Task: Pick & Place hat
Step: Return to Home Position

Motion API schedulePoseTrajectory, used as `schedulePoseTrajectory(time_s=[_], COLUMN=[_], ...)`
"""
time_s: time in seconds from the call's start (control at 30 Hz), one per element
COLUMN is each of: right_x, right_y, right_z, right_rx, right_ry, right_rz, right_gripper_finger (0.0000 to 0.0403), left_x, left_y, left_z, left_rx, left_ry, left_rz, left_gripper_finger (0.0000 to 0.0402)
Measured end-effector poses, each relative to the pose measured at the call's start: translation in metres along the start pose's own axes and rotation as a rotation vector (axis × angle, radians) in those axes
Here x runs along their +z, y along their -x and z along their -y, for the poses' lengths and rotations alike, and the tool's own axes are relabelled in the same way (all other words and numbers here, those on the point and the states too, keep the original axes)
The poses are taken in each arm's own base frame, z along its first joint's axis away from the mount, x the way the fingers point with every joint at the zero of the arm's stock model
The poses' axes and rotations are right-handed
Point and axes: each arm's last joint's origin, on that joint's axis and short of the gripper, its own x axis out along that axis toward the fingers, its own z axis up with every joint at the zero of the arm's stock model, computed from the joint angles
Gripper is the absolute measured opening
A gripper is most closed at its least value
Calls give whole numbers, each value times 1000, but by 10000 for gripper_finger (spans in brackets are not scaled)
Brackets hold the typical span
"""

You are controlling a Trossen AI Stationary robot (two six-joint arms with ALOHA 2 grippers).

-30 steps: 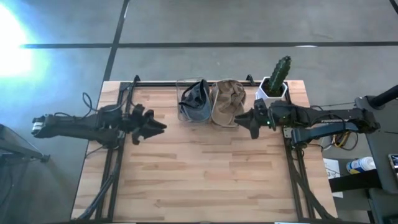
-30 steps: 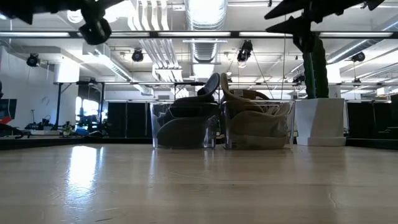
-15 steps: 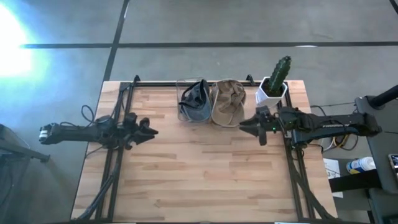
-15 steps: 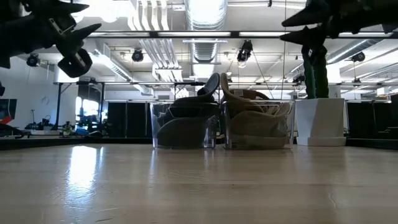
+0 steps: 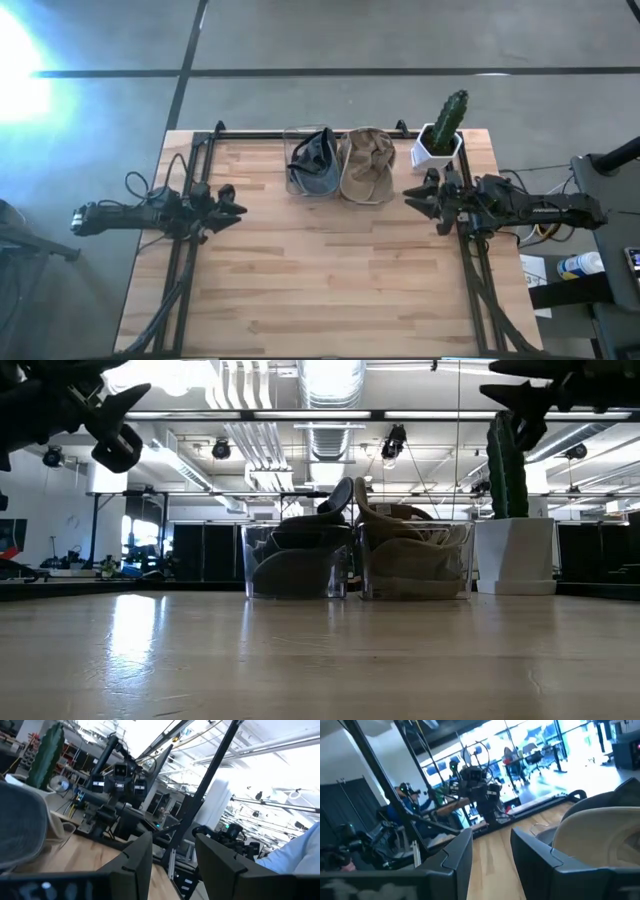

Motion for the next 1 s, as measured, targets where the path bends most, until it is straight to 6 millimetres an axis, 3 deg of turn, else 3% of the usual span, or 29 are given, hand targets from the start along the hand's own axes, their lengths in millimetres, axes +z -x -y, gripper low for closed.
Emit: schedulePoseTrajectory(time_s=[0.6,1.0], right_x=[-56,-73], right_y=[25,24], right_z=[29,39], right_rx=[-56,-185], right_ry=[-82,-70], right_rz=[100,-48], right_gripper_finger=[132,132], left_x=[1,-2], left_y=[2,2], left_z=[1,-3], left_rx=[-3,63], left_ry=[-21,48], left_rz=[5,-6], left_gripper_finger=[142,142])
